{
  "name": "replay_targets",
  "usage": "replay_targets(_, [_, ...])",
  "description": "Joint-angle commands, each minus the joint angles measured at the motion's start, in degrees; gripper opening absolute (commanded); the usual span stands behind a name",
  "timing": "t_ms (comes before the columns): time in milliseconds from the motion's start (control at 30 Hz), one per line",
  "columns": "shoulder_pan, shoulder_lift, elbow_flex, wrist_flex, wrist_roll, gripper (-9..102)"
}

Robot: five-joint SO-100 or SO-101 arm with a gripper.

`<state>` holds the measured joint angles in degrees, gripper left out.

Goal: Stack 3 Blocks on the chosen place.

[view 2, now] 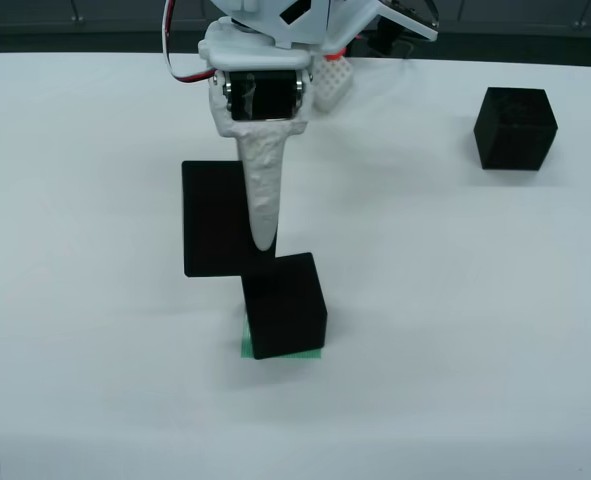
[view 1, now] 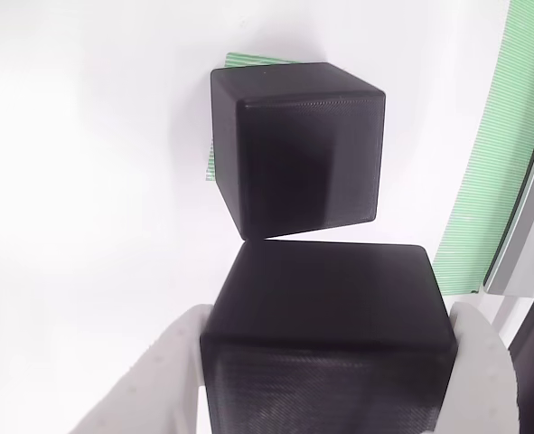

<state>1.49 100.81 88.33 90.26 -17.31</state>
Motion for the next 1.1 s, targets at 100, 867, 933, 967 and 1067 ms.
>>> replay_targets(100, [-2.5, -2.2, -1.3, -0.1, 1.6, 20])
replay_targets(867, [-7.1, -9.1, -6.2, -0.1, 3.4, 20])
replay_targets(933, [-7.4, -9.1, -6.0, -0.1, 3.6, 20])
replay_targets(967, [-7.5, -9.2, -6.0, -0.1, 3.7, 20])
replay_targets(1067, [-7.6, -9.3, -5.5, -0.1, 3.7, 20])
